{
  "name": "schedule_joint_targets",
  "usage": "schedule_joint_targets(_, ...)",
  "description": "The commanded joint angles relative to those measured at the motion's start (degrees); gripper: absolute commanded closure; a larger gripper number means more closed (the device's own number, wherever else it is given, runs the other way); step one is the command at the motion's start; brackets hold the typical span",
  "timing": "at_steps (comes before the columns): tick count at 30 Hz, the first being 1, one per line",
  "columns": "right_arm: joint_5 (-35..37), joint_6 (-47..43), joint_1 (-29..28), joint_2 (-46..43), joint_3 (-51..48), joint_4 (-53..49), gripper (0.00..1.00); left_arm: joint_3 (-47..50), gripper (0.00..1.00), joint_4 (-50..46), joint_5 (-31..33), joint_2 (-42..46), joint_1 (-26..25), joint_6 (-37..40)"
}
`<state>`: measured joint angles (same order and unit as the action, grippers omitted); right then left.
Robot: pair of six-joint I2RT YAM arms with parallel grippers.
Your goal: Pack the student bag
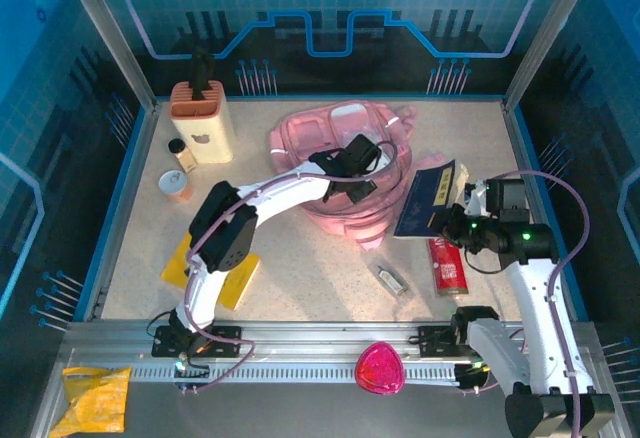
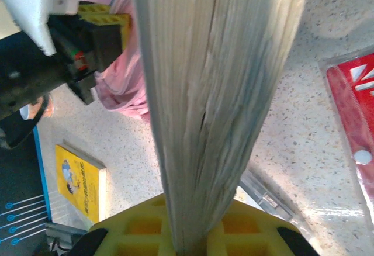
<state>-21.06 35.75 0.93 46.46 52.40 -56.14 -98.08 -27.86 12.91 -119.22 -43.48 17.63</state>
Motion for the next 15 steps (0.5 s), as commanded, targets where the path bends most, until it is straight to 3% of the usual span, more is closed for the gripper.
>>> schedule_joint_targets(1,1.1,-2.0,1.0,-0.3,2.8,-3.9,1.00,-0.1,1.00,-2.3,0.6,7.0,1.3,1.9)
schedule_joint_targets(10,-8.8,-0.2,-1.8,2.7,-1.1,1.9,1.00,-5.9,1.00,-7.7,-5.0,14.0,6.2,3.4)
schedule_joint_targets(15,-9.0,7.8,-12.3,5.0,-5.2,16.5,1.00,-6.3,1.00,-5.6,-10.5,16.6,8.2,3.1)
